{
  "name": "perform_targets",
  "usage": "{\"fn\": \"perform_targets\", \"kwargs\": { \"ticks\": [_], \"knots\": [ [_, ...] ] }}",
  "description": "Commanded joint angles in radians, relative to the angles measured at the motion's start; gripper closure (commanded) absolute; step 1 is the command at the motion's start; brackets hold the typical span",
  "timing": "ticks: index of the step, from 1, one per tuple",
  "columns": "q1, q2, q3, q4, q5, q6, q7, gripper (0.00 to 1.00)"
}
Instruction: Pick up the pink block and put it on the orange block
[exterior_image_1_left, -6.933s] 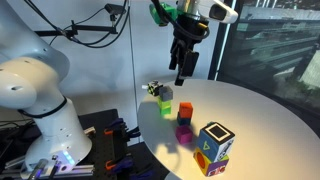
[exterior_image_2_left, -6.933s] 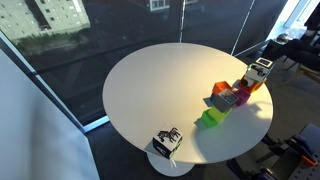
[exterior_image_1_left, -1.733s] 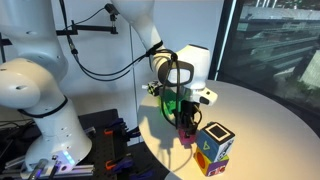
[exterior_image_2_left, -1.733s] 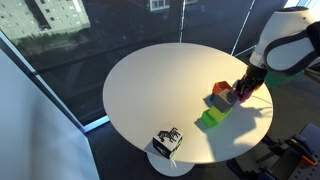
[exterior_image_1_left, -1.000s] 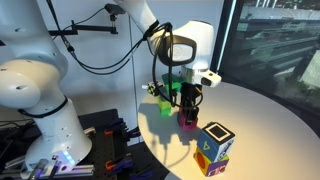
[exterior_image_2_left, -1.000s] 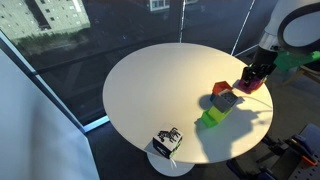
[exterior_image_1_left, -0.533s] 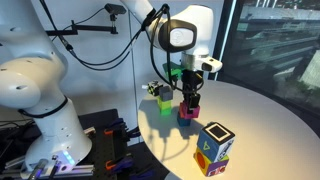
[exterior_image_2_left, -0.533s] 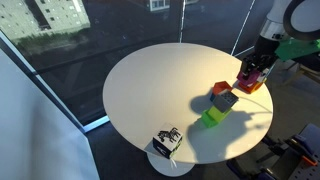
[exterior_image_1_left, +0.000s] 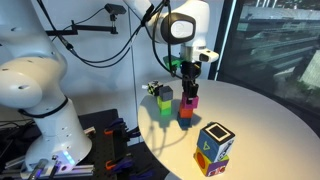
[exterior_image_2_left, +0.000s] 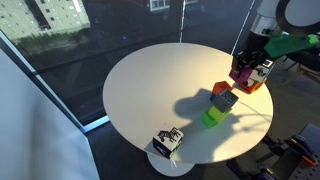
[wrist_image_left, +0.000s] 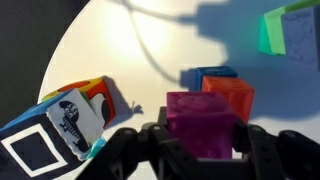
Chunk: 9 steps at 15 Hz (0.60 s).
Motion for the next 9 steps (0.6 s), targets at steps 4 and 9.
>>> {"fn": "perform_targets", "kwargs": {
  "ticks": [4,9],
  "knots": [
    [0.026,0.045,0.035,0.061,-0.027,-0.043,0.107,0.69],
    [0.038,0.087,0.037,0.092,-0.031,-0.053,0.147,0.69]
  ]
}}
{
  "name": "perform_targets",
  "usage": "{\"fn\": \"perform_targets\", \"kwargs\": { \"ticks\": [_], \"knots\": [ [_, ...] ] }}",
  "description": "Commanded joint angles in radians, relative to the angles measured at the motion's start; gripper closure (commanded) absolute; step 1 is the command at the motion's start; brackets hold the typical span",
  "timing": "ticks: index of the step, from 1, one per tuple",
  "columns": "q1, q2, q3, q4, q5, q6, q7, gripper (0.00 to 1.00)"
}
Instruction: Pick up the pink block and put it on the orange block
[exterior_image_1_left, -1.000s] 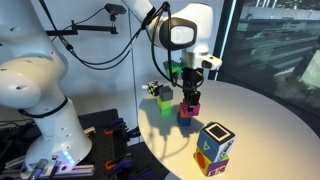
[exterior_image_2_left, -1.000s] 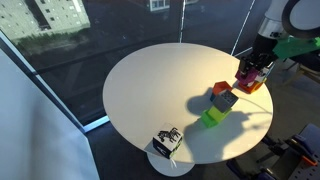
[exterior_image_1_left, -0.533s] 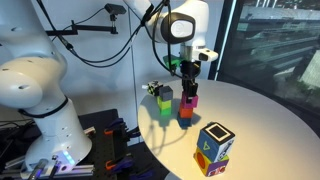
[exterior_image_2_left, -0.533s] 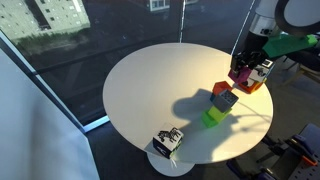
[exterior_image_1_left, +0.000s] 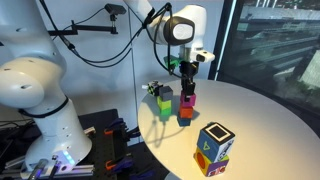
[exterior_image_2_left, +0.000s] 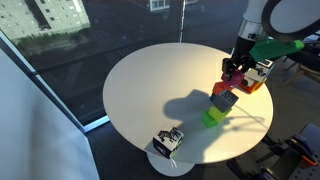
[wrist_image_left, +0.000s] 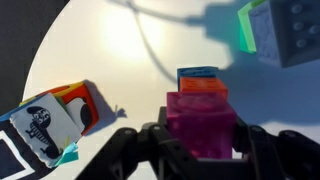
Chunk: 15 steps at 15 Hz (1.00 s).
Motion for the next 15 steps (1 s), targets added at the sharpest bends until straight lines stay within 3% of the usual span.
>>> {"fn": "perform_targets", "kwargs": {
  "ticks": [1,15],
  "knots": [
    [0.010,0.038,-0.002,0.056,-0.029,-0.048,0.049,0.69],
    [0.024,0.116,-0.012,0.117,-0.017,-0.101,0.031,0.69]
  ]
}}
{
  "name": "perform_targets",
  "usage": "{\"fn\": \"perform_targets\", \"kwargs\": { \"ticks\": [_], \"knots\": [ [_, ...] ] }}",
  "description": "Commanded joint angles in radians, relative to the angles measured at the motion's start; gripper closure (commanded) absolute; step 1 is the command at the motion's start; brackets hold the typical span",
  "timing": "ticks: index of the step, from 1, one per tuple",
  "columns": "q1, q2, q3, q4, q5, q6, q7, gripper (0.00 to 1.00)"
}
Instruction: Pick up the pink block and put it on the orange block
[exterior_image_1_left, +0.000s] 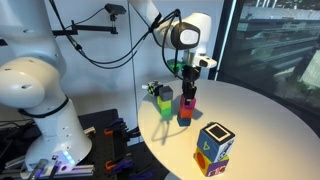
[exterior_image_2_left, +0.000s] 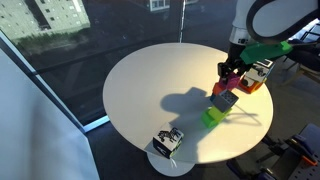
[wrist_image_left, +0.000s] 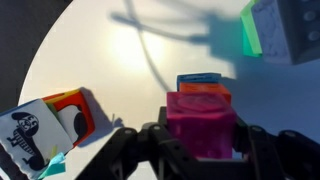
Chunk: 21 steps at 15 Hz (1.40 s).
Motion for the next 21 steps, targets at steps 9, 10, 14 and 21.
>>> {"fn": "perform_targets", "kwargs": {
  "ticks": [9,10,14,21],
  "knots": [
    [0.016,-0.010,-0.013,0.022,-0.009,-0.058,-0.004,0.00],
    [0.014,-0.020,-0.015,0.016,-0.007,-0.059,-0.008,0.00],
    [0.006,-0.057,-0.020,0.001,0.013,-0.072,-0.039,0.00],
    [-0.017,-0.165,-0.040,-0.025,0.039,-0.191,-0.189,0.00]
  ]
}}
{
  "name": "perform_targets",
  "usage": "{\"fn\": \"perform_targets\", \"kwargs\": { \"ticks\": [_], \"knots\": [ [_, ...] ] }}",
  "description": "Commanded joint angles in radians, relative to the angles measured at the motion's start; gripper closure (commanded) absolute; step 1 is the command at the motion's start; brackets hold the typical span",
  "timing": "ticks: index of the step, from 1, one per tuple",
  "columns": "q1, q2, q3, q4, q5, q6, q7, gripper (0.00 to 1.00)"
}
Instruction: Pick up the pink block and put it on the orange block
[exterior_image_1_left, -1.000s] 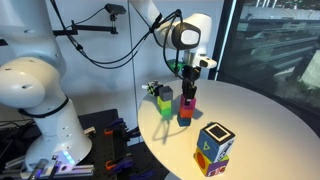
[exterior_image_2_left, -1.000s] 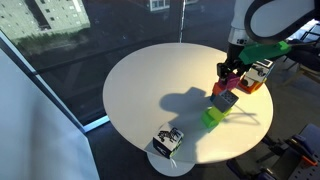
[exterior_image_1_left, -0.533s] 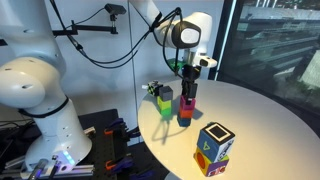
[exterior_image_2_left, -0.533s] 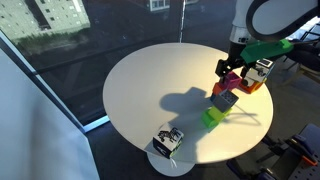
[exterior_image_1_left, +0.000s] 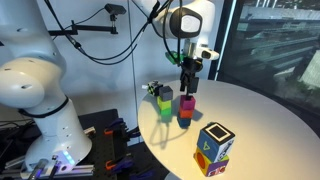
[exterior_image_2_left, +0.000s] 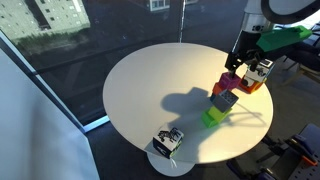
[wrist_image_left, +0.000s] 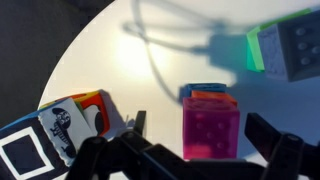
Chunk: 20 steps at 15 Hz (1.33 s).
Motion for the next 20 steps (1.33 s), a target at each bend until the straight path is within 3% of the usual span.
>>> {"fn": "perform_targets", "kwargs": {
  "ticks": [1,9,20],
  "knots": [
    [-0.016,-0.085,-0.016,-0.026,0.023,-0.091,-0.103,0.00],
    [-0.045,-0.207,-0.054,-0.036,0.006,-0.345,-0.318,0.00],
    [-0.073,-0.447,-0.072,-0.151,0.014,-0.435,-0.307,0.00]
  ]
}}
